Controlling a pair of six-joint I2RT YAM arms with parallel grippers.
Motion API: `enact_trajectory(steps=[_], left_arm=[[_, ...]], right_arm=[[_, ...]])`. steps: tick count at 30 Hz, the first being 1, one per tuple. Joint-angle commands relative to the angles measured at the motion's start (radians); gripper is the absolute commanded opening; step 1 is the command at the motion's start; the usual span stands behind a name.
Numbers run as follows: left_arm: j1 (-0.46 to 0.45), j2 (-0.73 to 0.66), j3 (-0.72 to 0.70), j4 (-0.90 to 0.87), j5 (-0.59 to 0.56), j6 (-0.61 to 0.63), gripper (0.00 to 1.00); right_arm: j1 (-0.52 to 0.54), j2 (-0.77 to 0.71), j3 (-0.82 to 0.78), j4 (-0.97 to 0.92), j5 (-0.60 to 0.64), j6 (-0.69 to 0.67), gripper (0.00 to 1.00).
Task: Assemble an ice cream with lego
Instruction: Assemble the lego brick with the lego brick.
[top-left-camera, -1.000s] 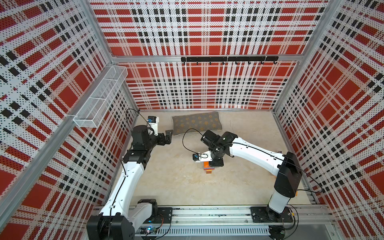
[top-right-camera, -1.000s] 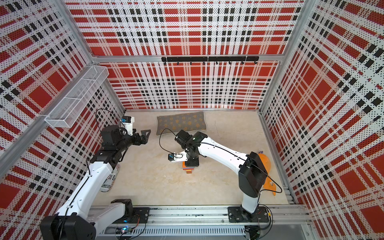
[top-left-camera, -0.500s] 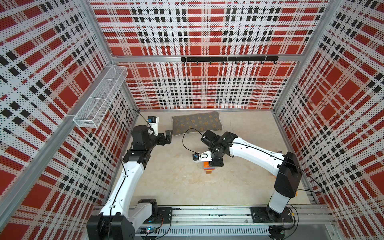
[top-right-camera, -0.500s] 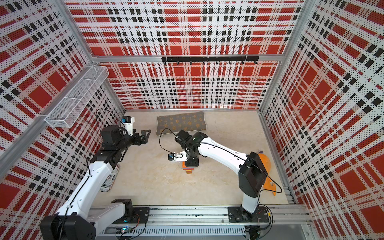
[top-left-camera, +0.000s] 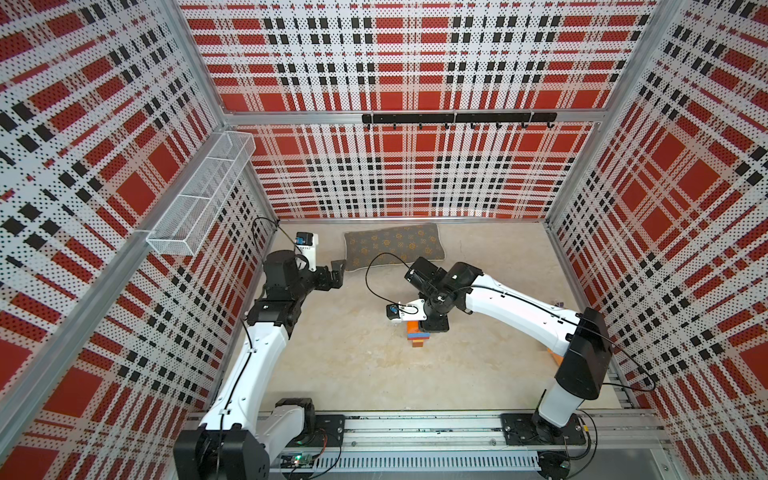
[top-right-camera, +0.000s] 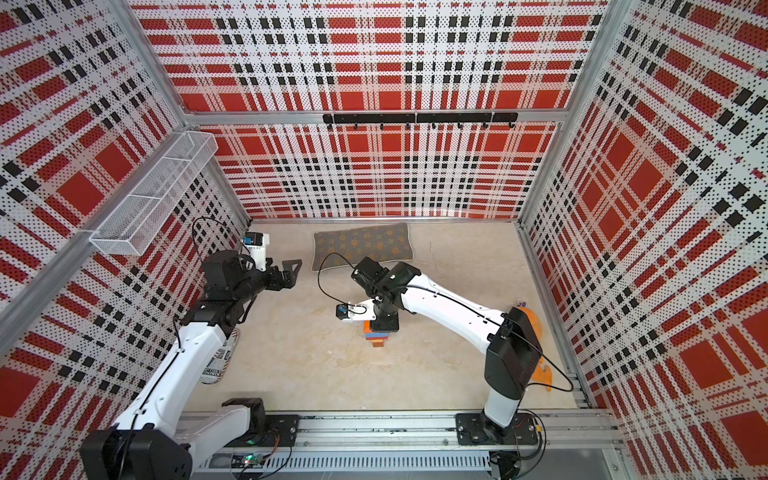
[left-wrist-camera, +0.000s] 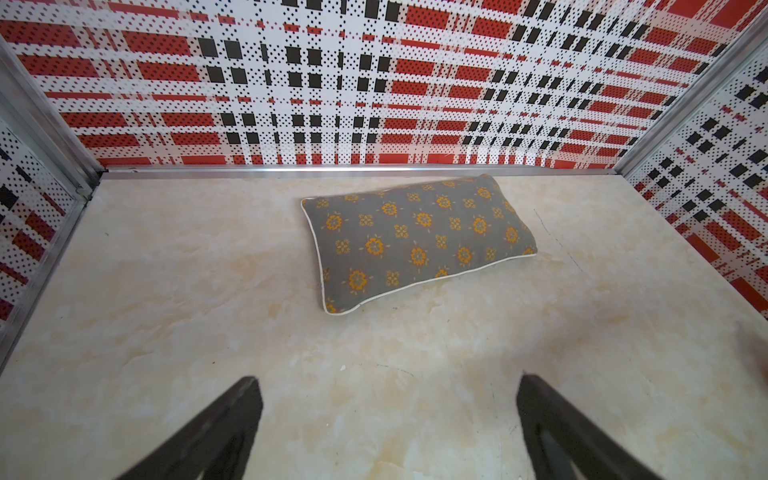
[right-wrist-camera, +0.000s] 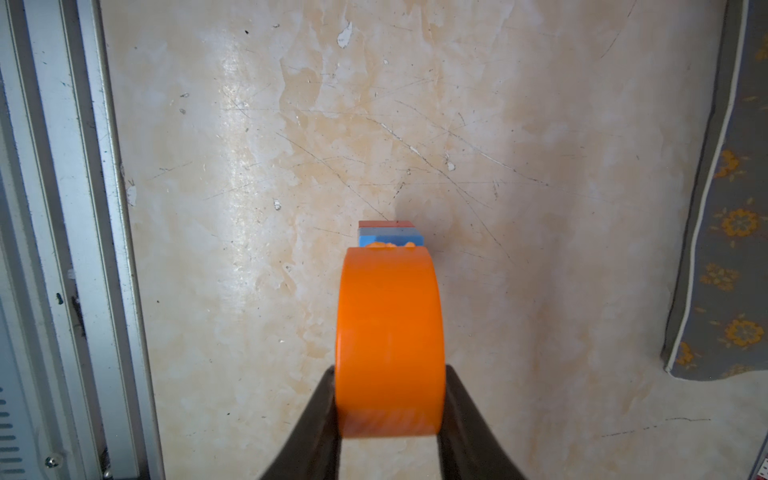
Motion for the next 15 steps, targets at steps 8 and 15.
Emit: enact_trajectory(steps=[8,15], left_arm=[[0.009,0.006,0.019,0.005,0.003,0.001,0.99],[0.009,0.007,0.018,0.005,0.003,0.001,0.99]], right_arm=[[-0.012,0.014,0.012,0.018,0.005,0.021,0.09],[-0.018,0.030,0.008,0.022,0.008,0.020,0.09]])
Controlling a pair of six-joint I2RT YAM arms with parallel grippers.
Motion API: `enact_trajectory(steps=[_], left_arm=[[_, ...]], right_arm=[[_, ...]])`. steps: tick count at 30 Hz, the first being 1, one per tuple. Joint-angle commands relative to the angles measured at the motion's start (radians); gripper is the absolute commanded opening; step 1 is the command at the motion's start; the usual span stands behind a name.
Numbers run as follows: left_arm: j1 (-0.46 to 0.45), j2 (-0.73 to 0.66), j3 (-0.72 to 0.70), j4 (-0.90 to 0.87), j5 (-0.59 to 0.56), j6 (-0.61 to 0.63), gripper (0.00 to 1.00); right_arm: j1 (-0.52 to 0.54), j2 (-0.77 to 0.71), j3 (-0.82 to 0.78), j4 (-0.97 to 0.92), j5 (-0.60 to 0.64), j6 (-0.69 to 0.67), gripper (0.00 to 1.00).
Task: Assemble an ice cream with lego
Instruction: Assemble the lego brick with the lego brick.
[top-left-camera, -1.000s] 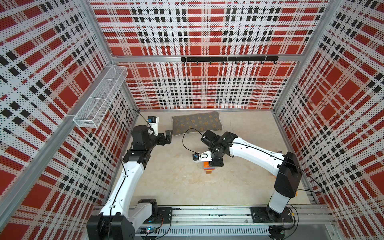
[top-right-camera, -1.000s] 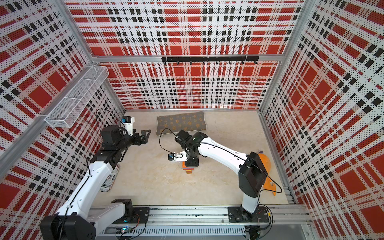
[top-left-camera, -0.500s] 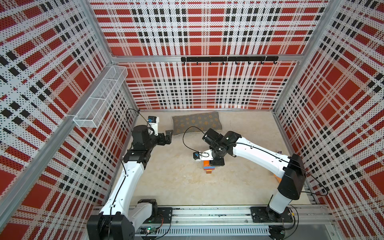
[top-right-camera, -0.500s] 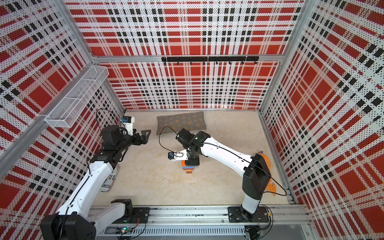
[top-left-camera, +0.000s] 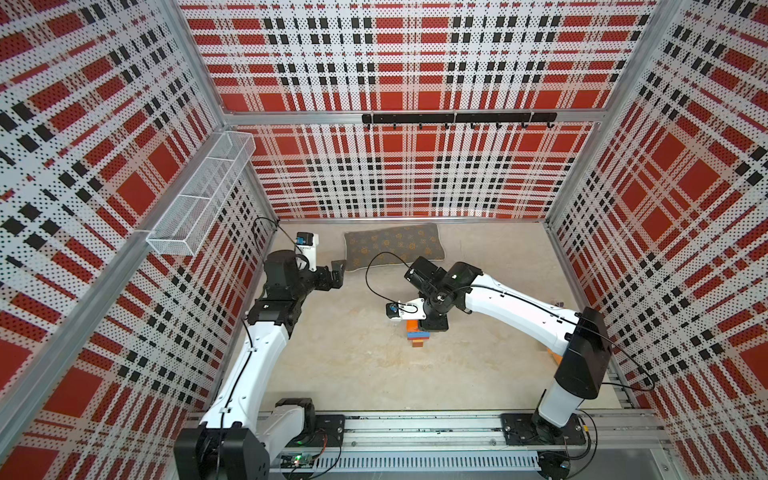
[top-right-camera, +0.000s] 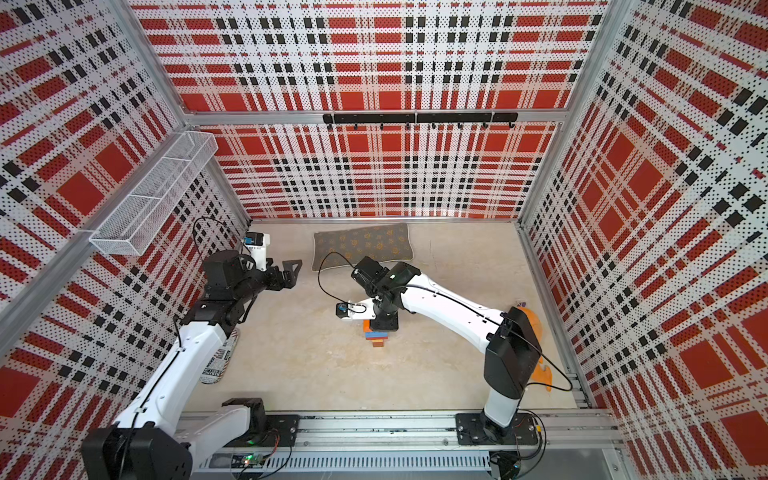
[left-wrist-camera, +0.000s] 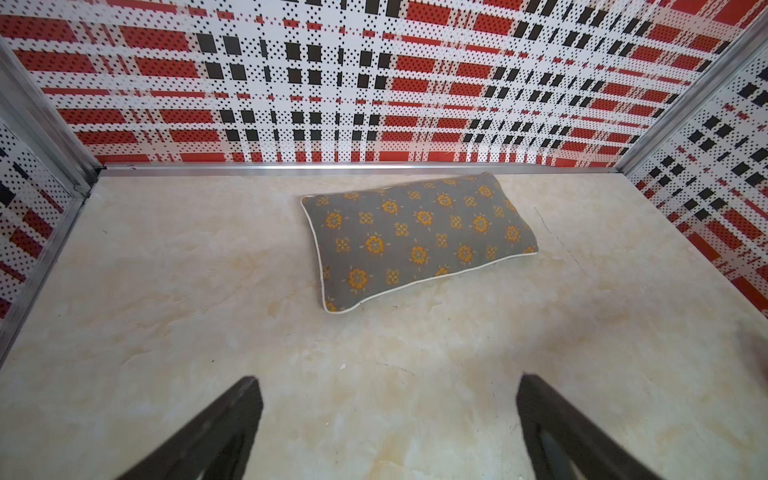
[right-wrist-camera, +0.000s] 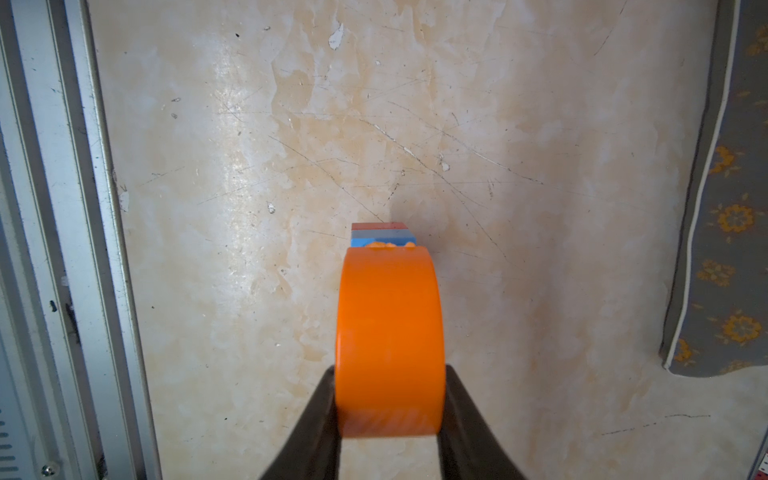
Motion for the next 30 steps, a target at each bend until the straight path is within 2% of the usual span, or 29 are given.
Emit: enact_trajectory(steps=[1,30], left_arm=[[0.009,0.001,0.018,0.005,0.003,0.000,0.99],[0.009,0.005,0.019,0.002,0.001,0.003,0.99]], right_arm=[[-0.008,0.018,0.007,0.011,0.002,0.010,0.09],[-0.013,0.013,-0.057,0.033,-0.023,0.003,0.10]])
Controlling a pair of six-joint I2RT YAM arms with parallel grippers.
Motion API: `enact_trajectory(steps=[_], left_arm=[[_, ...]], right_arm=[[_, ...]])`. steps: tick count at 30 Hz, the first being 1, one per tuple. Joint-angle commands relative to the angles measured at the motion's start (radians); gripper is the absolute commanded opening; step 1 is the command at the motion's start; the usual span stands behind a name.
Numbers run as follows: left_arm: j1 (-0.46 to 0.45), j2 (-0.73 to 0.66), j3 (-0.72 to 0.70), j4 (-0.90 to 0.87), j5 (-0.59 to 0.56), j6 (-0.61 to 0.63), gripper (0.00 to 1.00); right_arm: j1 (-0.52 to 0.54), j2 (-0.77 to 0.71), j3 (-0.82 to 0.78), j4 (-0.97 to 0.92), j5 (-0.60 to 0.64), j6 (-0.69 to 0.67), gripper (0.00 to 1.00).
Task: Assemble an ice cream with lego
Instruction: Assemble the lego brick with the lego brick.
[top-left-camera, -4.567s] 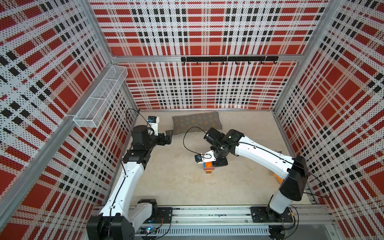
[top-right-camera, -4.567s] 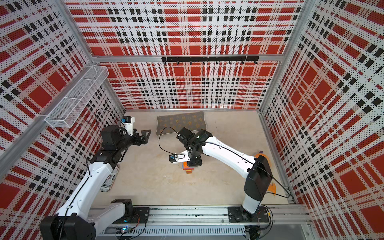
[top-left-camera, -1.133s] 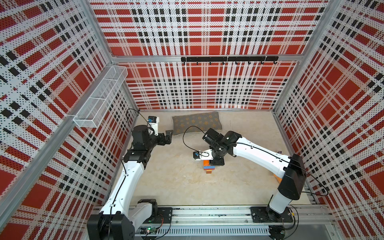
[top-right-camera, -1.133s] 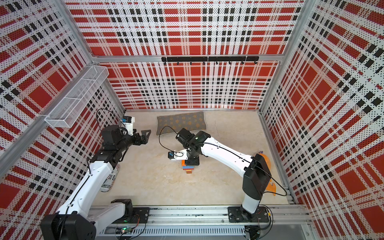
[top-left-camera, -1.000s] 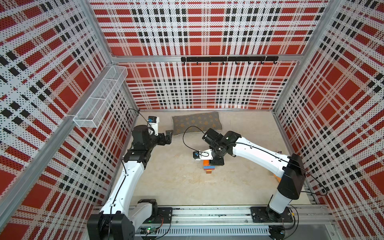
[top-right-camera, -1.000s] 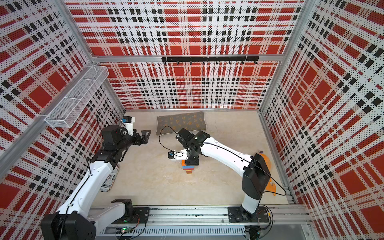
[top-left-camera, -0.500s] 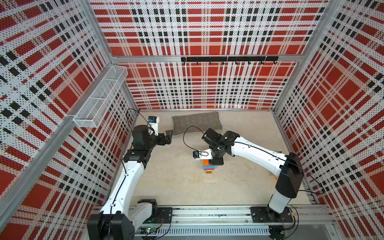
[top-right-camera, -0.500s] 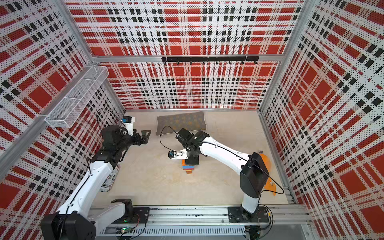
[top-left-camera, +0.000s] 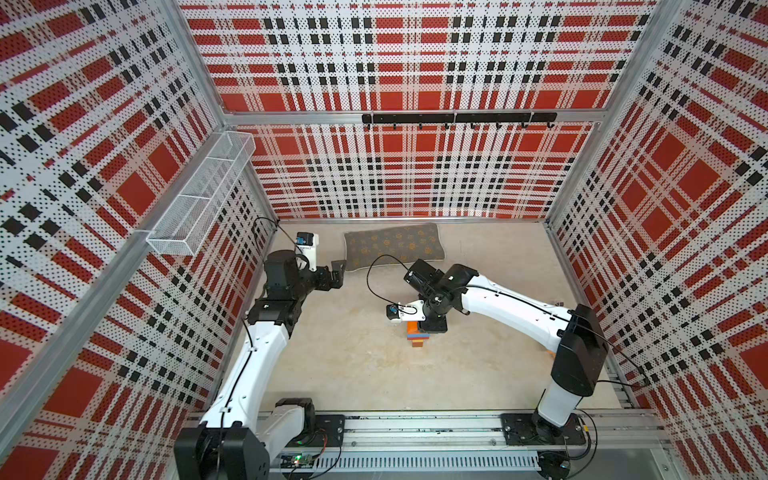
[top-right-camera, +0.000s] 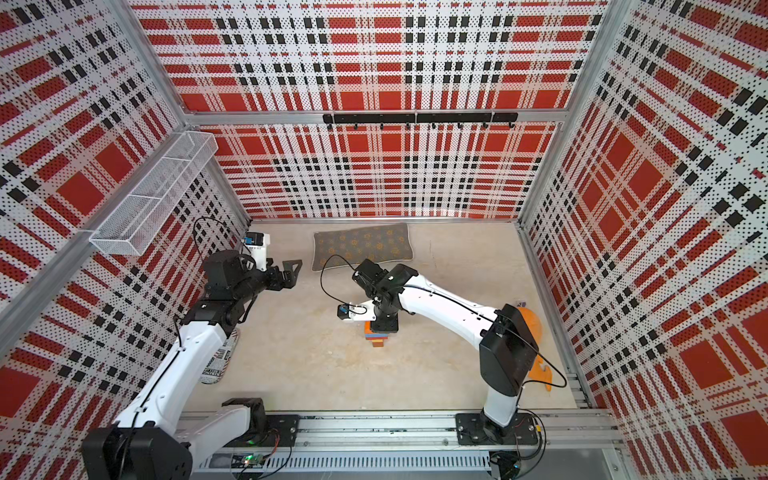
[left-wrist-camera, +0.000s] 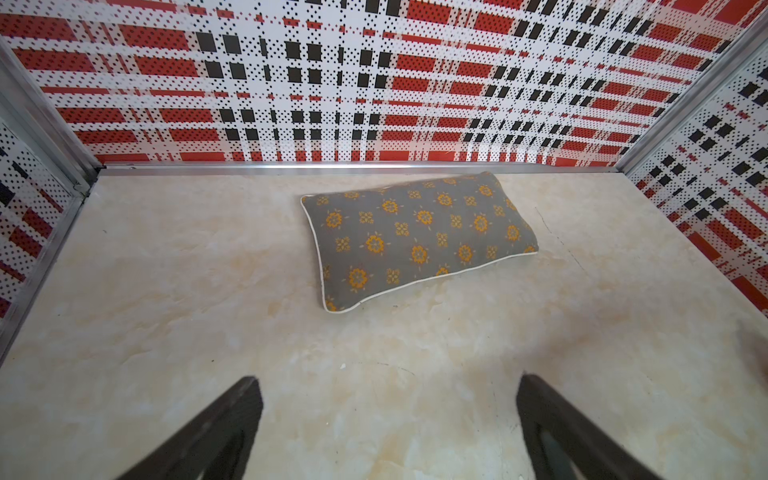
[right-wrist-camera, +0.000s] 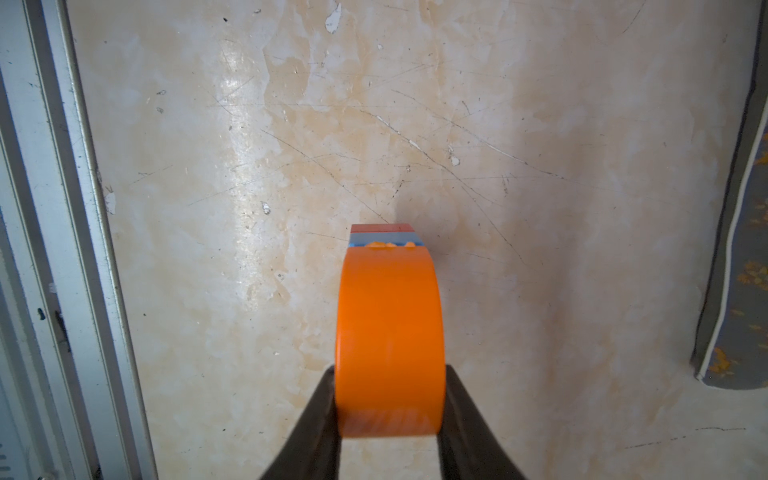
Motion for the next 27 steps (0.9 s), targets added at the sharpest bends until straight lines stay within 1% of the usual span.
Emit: enact_trajectory(steps=[1,10,27], left_arm=[[0.009,0.003,0.018,0.002,0.001,0.003,0.99],[0.009,0.006,0.018,0.001,0.004,0.003,0.99],[0.008,0.006,0.018,-0.002,0.006,0.004,0.99]], right_arm=[[-0.003,-0.005,-0.022,0.003,-0.012,-0.003,0.10],[-0.004,0.004,-0.031,-0.001,0.003,-0.004,0.10],[0.002,0.078,-0.037,-0.023,0.038,-0.001,0.09]])
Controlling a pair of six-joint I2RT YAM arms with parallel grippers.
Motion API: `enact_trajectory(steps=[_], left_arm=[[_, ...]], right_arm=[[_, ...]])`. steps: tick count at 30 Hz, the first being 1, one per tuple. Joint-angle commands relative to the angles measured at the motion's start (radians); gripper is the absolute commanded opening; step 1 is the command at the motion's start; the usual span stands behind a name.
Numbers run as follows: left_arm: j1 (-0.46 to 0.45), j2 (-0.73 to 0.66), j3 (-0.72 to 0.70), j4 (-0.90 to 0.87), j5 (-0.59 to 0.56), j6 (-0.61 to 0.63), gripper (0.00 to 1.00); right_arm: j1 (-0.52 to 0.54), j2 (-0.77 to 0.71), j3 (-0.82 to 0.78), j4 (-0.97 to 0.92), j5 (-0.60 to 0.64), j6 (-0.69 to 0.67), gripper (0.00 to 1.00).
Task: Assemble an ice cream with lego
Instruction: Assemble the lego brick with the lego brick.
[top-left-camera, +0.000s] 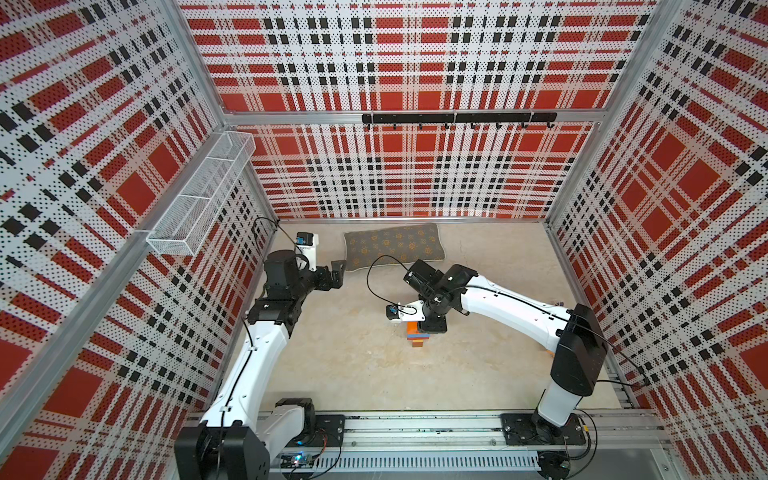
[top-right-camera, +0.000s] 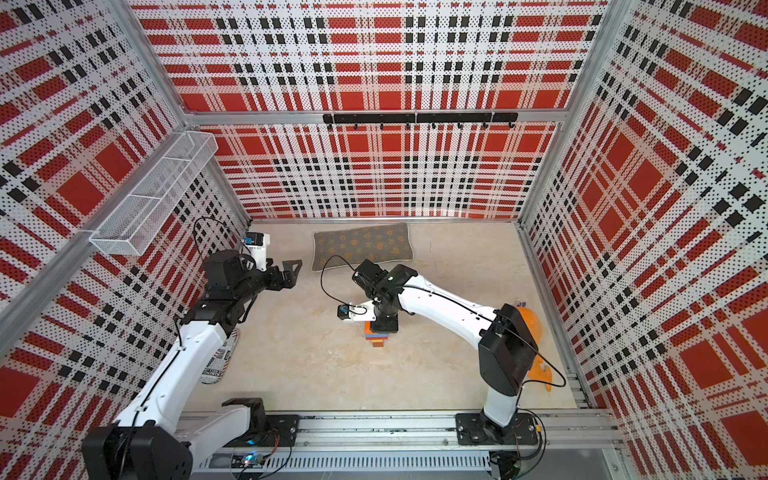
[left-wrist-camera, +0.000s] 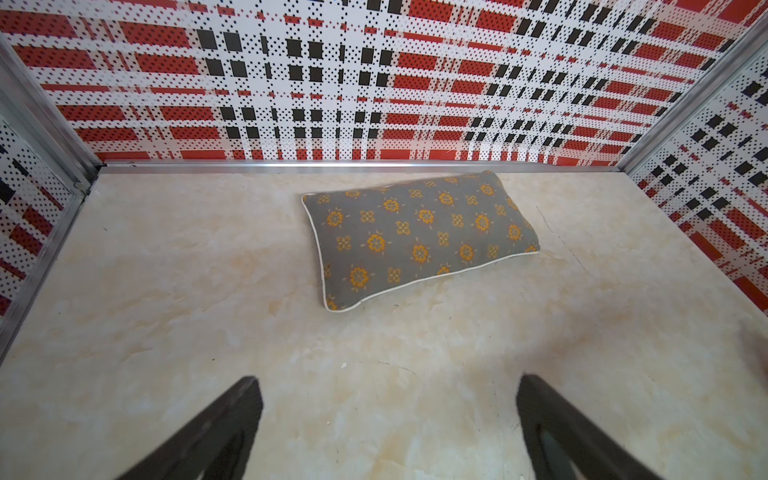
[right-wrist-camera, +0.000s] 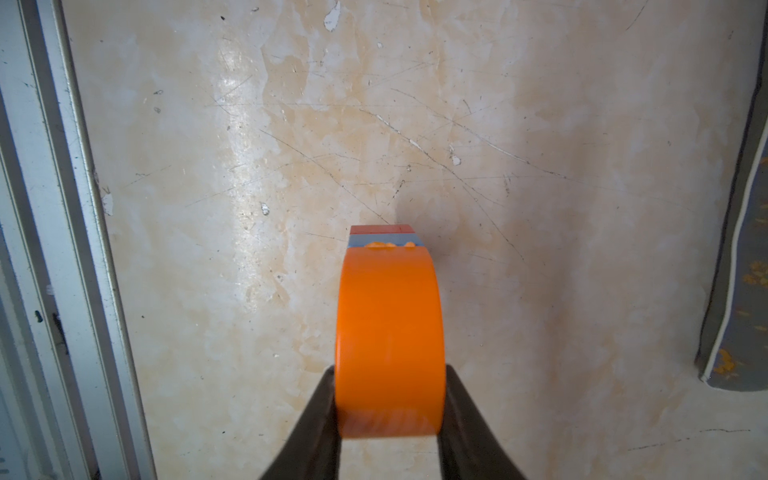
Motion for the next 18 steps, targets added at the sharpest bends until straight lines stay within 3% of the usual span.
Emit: enact_trajectory(steps=[1,18], left_arm=[[0.006,0.003,0.019,-0.002,0.006,0.003,0.99],[0.006,0.005,0.019,-0.003,0.006,0.004,0.99]], right_arm=[[0.003,0.076,-0.031,-0.032,0.030,-0.001,0.09],[0.011,0.145,-0.025,-0.060,0.070,0.007,0.09]])
